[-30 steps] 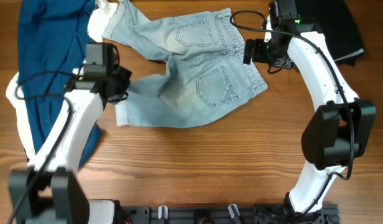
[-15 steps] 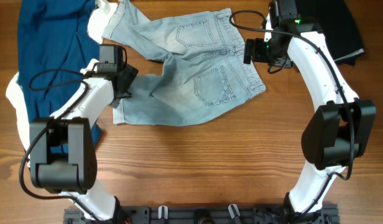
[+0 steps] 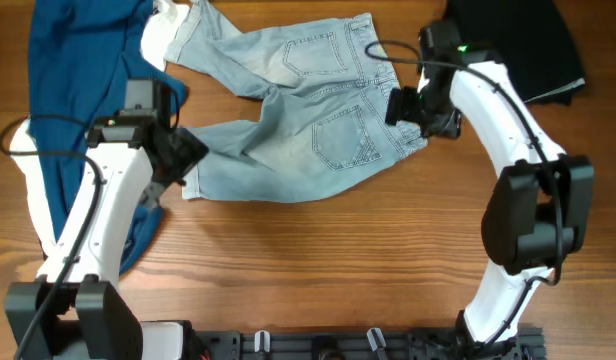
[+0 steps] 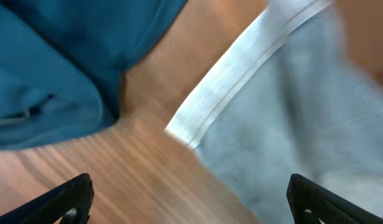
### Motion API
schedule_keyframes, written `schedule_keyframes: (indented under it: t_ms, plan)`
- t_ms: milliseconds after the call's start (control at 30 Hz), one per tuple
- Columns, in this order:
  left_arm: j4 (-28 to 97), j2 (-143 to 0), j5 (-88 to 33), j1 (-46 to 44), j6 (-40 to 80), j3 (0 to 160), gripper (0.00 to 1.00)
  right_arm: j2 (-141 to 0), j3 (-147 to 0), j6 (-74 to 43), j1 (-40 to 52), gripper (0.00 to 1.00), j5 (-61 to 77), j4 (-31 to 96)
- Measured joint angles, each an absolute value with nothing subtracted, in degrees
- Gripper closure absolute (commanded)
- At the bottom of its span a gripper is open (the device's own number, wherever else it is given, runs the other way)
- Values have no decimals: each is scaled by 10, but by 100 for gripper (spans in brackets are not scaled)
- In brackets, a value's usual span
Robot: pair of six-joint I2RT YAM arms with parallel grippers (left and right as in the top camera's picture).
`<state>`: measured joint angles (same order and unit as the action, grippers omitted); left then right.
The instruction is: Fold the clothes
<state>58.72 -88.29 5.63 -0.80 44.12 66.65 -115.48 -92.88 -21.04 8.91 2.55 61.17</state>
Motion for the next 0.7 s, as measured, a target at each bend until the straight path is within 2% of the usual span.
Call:
schedule_keyframes:
  t_ms: [100, 267, 533, 600, 633, 667, 700]
  plan:
    - [538, -885, 29, -8, 440, 599, 11, -1155, -882, -239, 90, 5, 28, 575]
    - [370, -890, 3, -8, 440, 491, 18, -1155, -843, -293, 90, 4, 27, 506]
    - [247, -889, 3, -8, 440, 417, 19, -1154, -794, -371, 90, 1, 10, 445]
    - [244, -891, 5, -8, 440, 417, 31, -1154, -788, -377, 90, 2, 10, 443]
    - [235, -894, 8, -8, 439, 417, 48, -1154, -787, -378, 90, 5, 10, 442]
    - [224, -901, 11, -8, 440, 419, 57, -1154, -787, -378, 90, 6, 8, 442]
    - [218, -905, 13, -8, 442, 422, 62, -1154, -787, -380, 90, 6, 8, 442]
